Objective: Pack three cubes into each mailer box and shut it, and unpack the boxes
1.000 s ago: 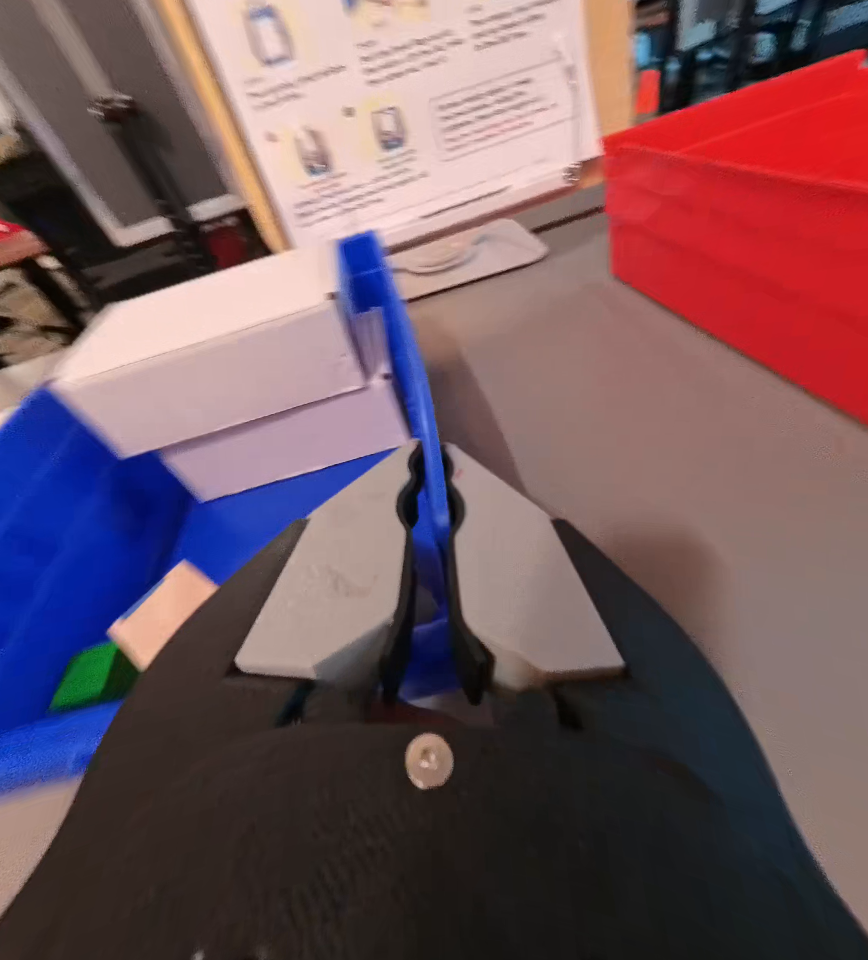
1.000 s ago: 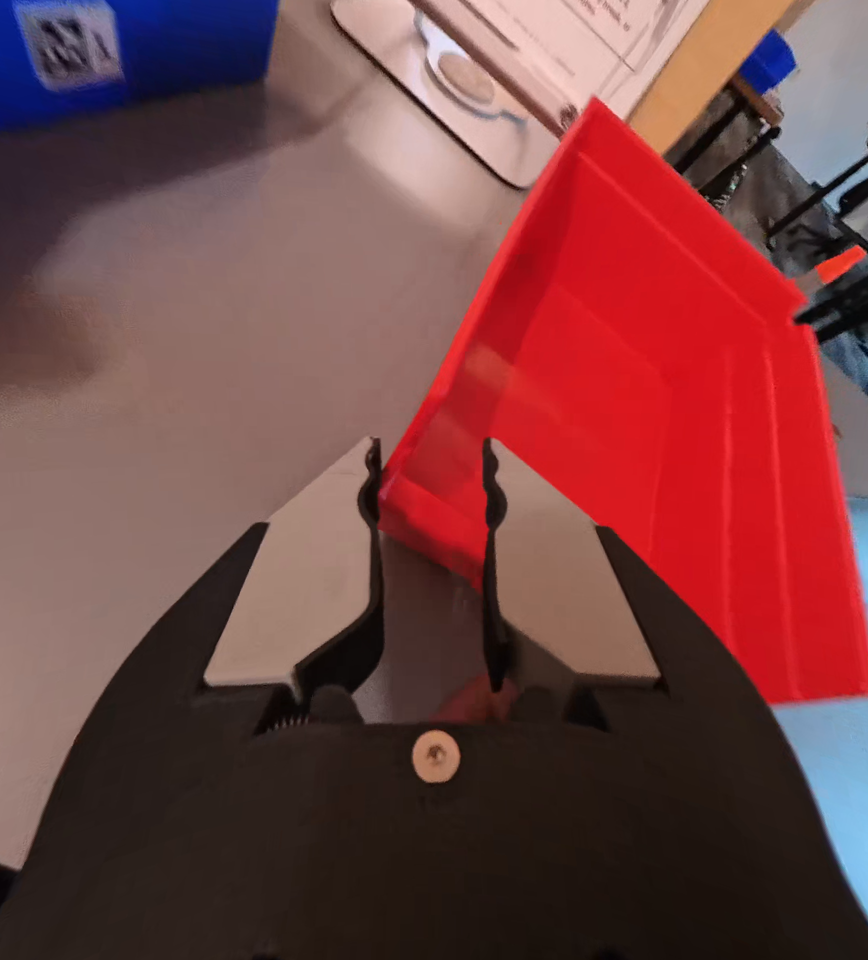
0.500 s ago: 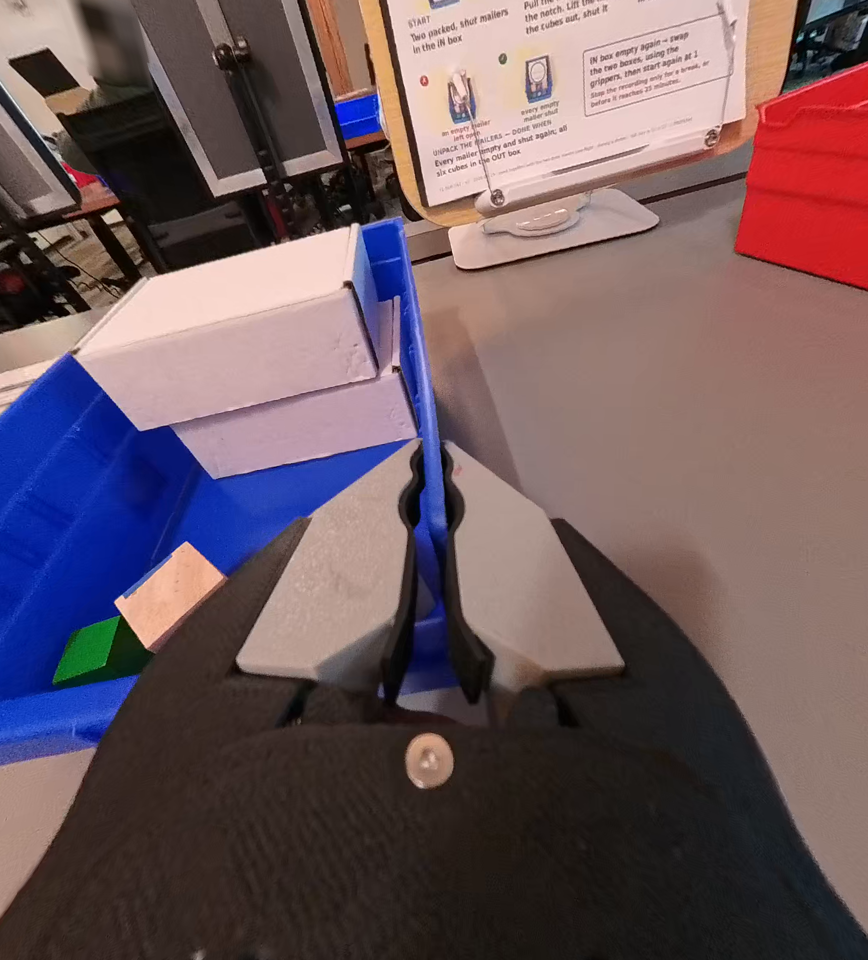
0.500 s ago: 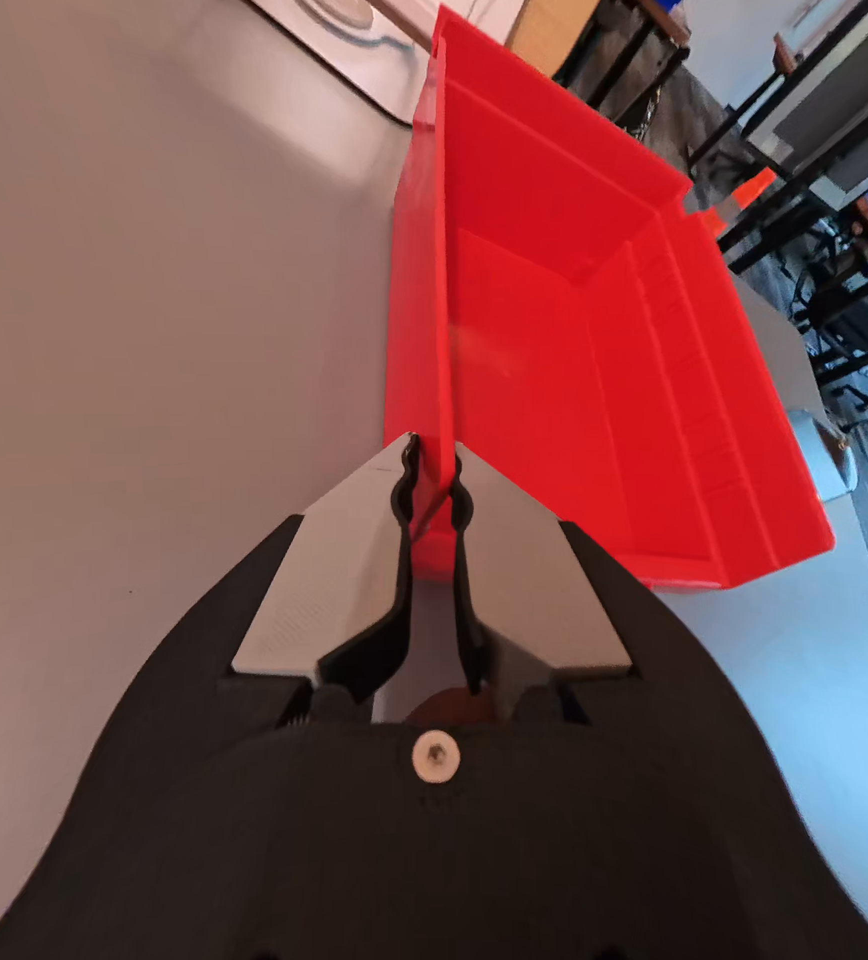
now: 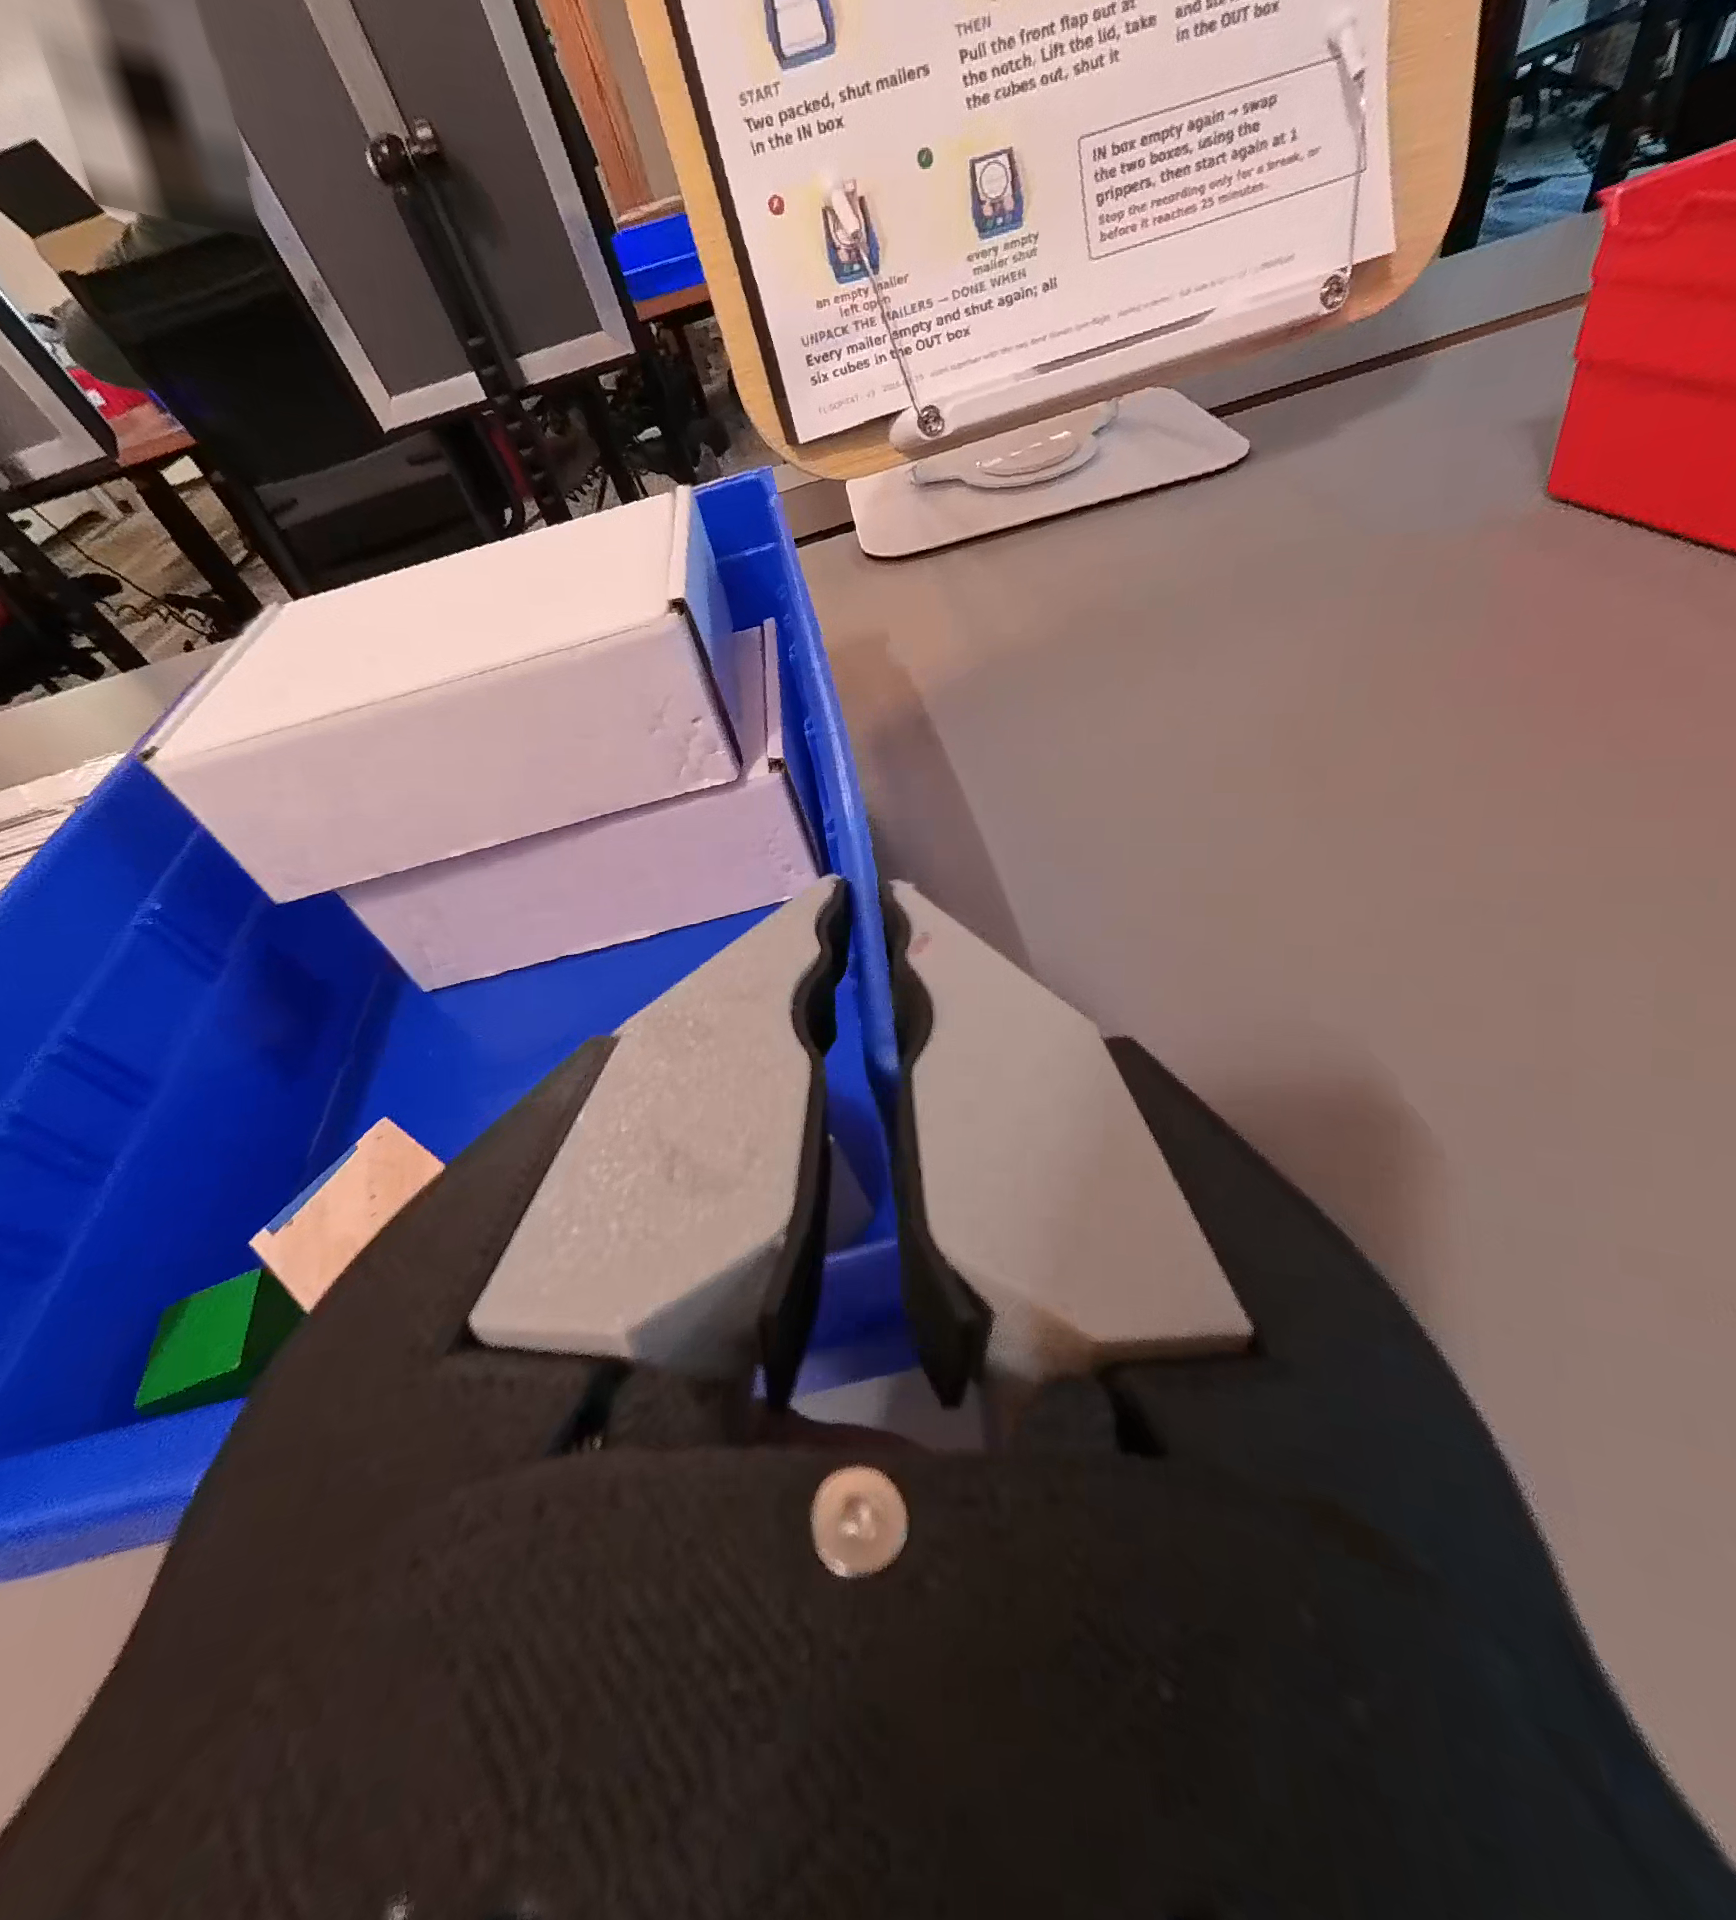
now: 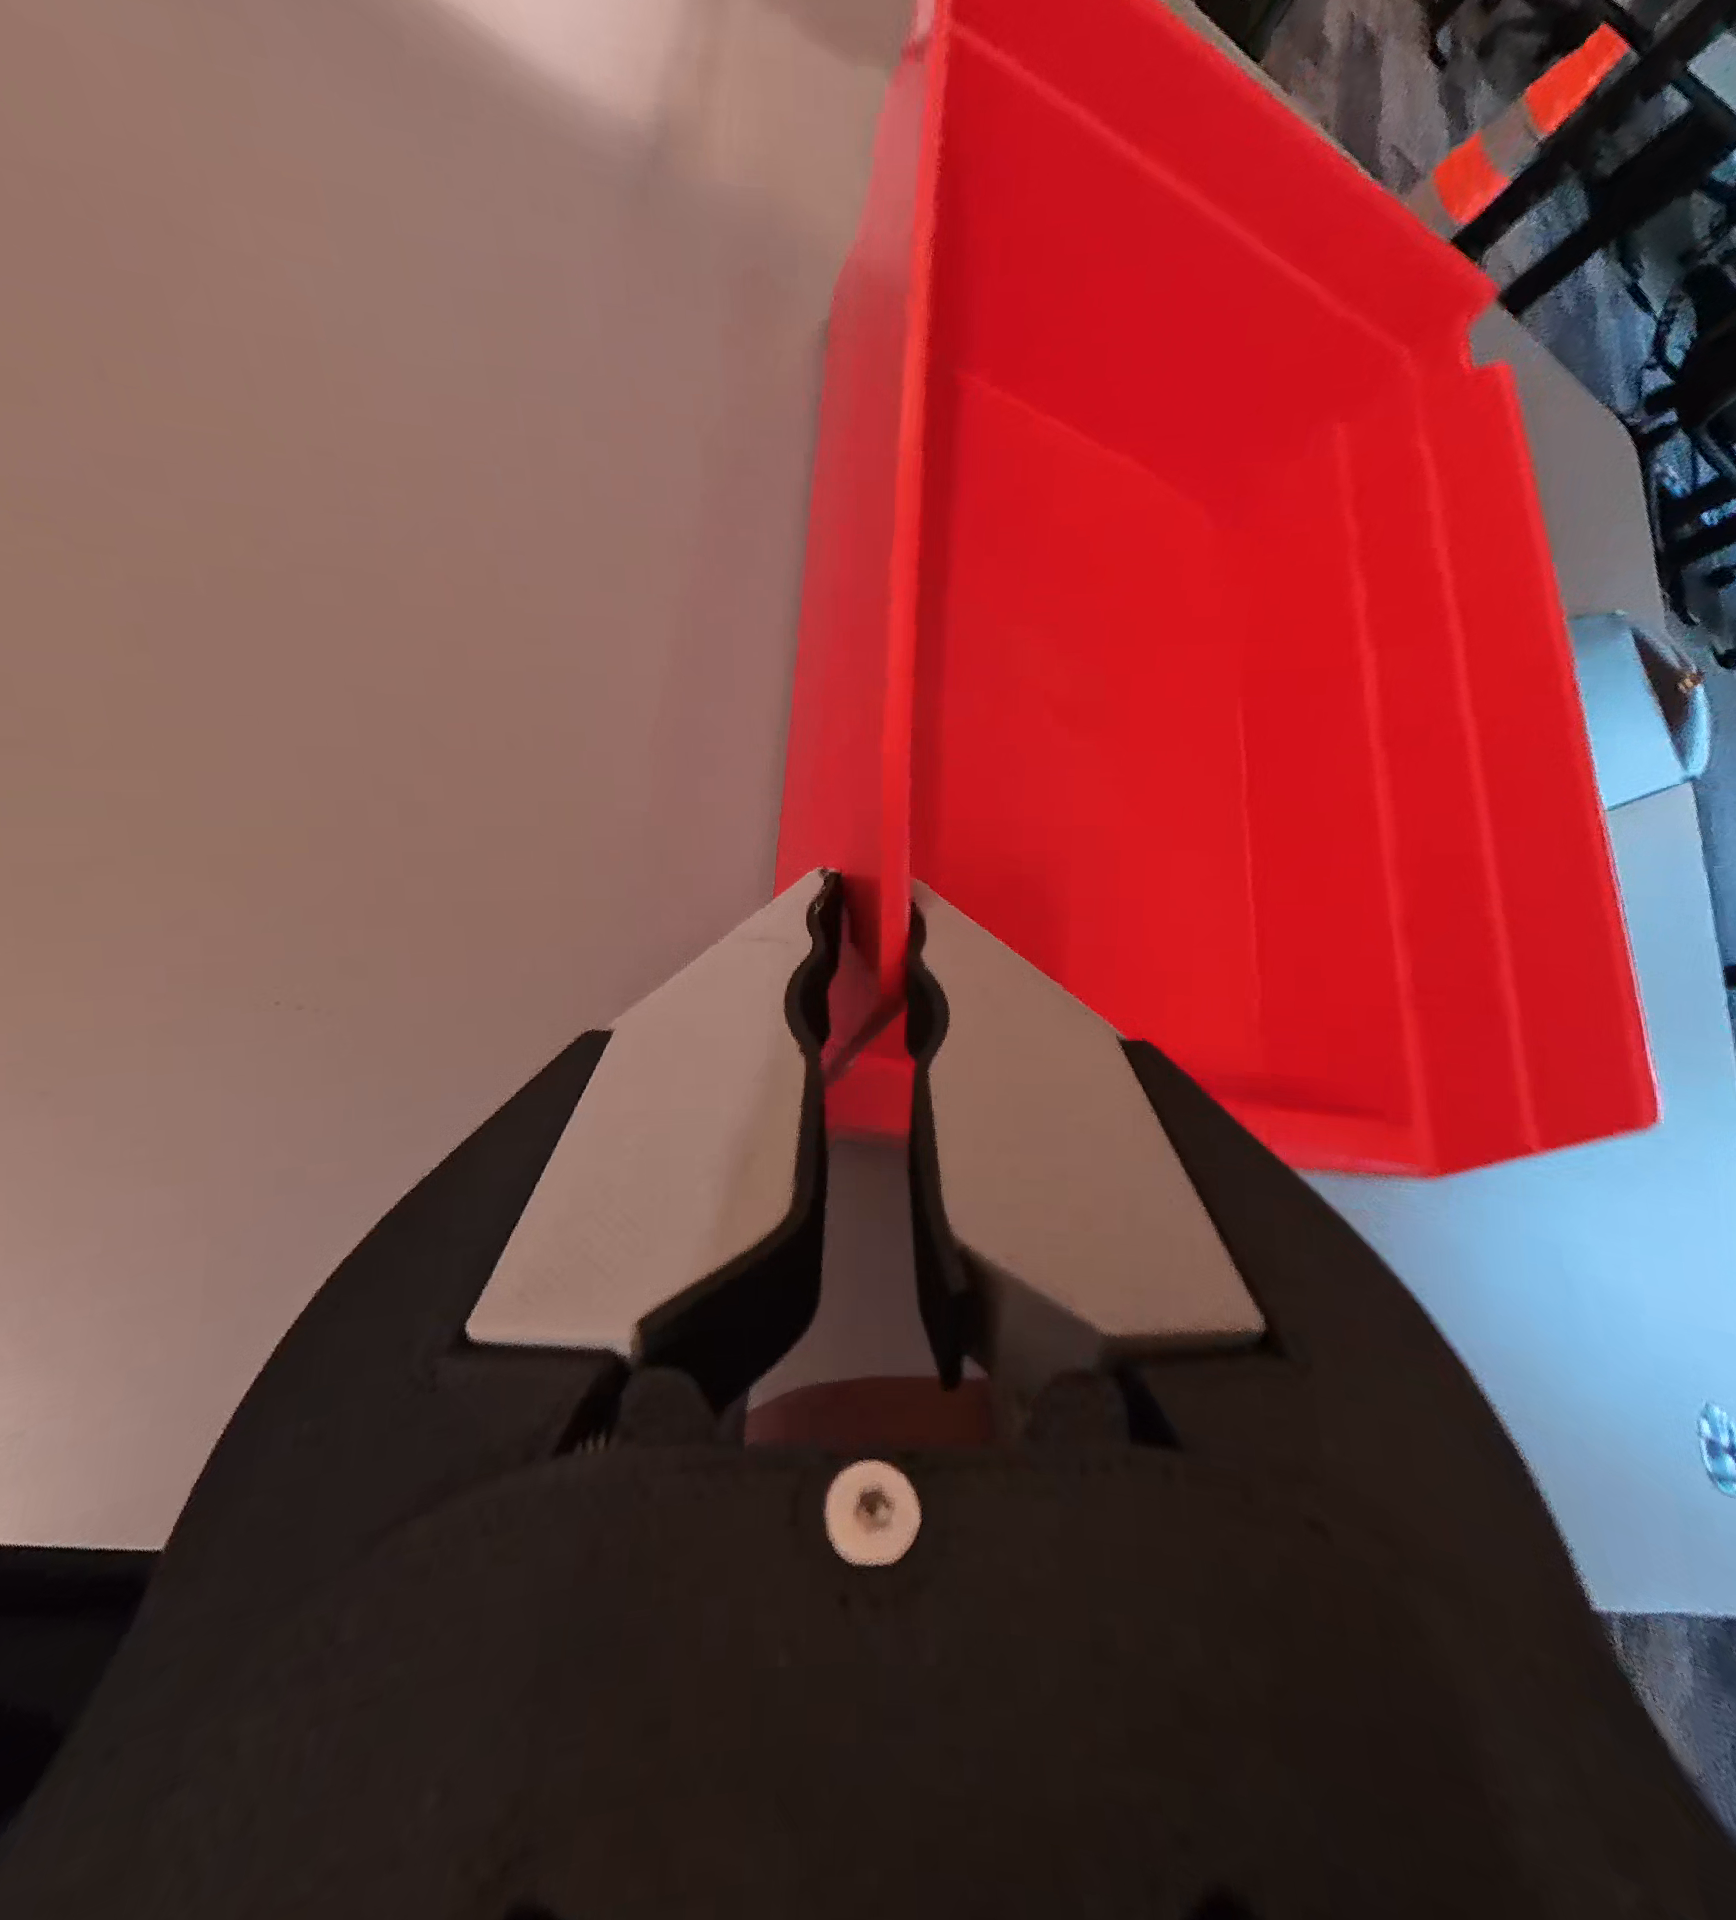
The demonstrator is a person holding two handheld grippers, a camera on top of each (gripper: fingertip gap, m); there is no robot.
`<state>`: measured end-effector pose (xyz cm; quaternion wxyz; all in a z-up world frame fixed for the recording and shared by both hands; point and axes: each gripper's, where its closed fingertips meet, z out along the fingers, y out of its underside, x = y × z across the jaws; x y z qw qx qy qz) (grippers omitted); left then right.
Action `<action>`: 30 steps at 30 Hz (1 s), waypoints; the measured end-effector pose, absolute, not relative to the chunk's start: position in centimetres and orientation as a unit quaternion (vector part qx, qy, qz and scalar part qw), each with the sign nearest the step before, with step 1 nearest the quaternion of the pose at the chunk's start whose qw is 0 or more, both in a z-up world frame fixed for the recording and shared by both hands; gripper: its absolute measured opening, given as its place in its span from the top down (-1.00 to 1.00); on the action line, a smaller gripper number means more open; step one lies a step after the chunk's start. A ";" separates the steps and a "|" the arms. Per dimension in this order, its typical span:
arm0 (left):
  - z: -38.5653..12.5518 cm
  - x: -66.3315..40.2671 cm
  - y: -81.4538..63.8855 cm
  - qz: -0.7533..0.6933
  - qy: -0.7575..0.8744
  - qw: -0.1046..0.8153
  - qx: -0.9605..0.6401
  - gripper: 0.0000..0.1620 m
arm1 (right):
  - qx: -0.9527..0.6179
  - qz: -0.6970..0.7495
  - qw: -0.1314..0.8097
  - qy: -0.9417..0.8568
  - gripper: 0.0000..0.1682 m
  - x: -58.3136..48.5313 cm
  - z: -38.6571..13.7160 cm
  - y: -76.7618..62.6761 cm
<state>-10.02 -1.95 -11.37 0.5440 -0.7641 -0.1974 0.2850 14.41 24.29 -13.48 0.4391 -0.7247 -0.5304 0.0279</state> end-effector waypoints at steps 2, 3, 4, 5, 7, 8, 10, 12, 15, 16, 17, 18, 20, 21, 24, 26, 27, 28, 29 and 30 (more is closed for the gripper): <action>-11.3 -9.9 -1.9 0.281 -0.196 0.545 -0.765 0.98 | -0.731 0.023 0.437 -0.524 0.90 15.1 -13.4 25.1; -11.3 -9.7 -1.8 0.280 -0.194 0.546 -0.766 0.98 | -0.732 0.027 0.434 -0.525 0.90 15.3 -13.4 25.3; -11.3 -9.6 -1.7 0.278 -0.193 0.546 -0.766 0.98 | -0.732 0.033 0.429 -0.528 0.90 15.4 -13.5 25.3; -11.3 -9.5 -1.5 0.277 -0.192 0.546 -0.767 0.98 | -0.731 0.040 0.426 -0.532 0.91 15.5 -13.4 25.2; -11.4 -9.3 -1.1 0.276 -0.188 0.542 -0.771 0.97 | -0.727 0.056 0.429 -0.534 0.90 15.6 -12.8 25.1; -11.4 -9.2 -1.0 0.275 -0.185 0.541 -0.772 0.95 | -0.723 0.067 0.432 -0.535 0.86 15.7 -12.4 24.9; -10.7 -8.7 -0.9 0.269 -0.176 0.555 -0.767 0.89 | -0.713 0.099 0.437 -0.539 0.73 15.5 -11.5 24.4; -9.0 -7.9 -1.0 0.257 -0.165 0.589 -0.748 0.83 | -0.706 0.130 0.442 -0.537 0.67 15.2 -10.6 24.0; -6.9 -7.2 -1.5 0.258 -0.155 0.604 -0.738 0.71 | -0.700 0.155 0.456 -0.527 0.60 15.1 -9.6 24.0; -6.5 -7.0 -1.7 0.263 -0.153 0.604 -0.737 0.68 | -0.699 0.163 0.459 -0.524 0.58 15.0 -9.3 23.9; -6.1 -6.9 -1.9 0.269 -0.149 0.606 -0.734 0.67 | -0.697 0.170 0.461 -0.522 0.55 15.0 -9.1 23.9; -5.9 -6.7 -2.1 0.273 -0.146 0.607 -0.732 0.66 | -0.695 0.177 0.463 -0.521 0.53 14.9 -8.9 23.8; -5.5 -6.3 -2.1 0.270 -0.144 0.611 -0.730 0.64 | -0.690 0.187 0.470 -0.518 0.48 14.9 -8.3 23.6; -5.3 -6.2 -2.1 0.266 -0.143 0.614 -0.729 0.63 | -0.688 0.189 0.476 -0.514 0.46 14.9 -8.0 23.7; -5.3 -6.1 -2.2 0.264 -0.143 0.613 -0.731 0.61 | -0.684 0.196 0.487 -0.506 0.37 15.0 -7.4 23.9; -5.5 -6.3 -2.3 0.264 -0.143 0.610 -0.734 0.59 | -0.681 0.206 0.491 -0.503 0.33 15.0 -7.1 23.8; -5.5 -6.3 -2.3 0.262 -0.145 0.609 -0.735 0.58 | -0.678 0.210 0.494 -0.501 0.32 15.0 -6.8 23.9; -5.5 -6.3 -2.4 0.260 -0.146 0.610 -0.734 0.57 | -0.676 0.214 0.499 -0.499 0.32 15.0 -6.6 23.9; -5.4 -6.4 -2.5 0.260 -0.146 0.612 -0.733 0.57 | -0.672 0.219 0.503 -0.497 0.32 15.0 -6.3 23.9; -5.3 -6.5 -2.6 0.260 -0.147 0.613 -0.731 0.57 | -0.668 0.225 0.507 -0.496 0.32 15.0 -6.0 23.8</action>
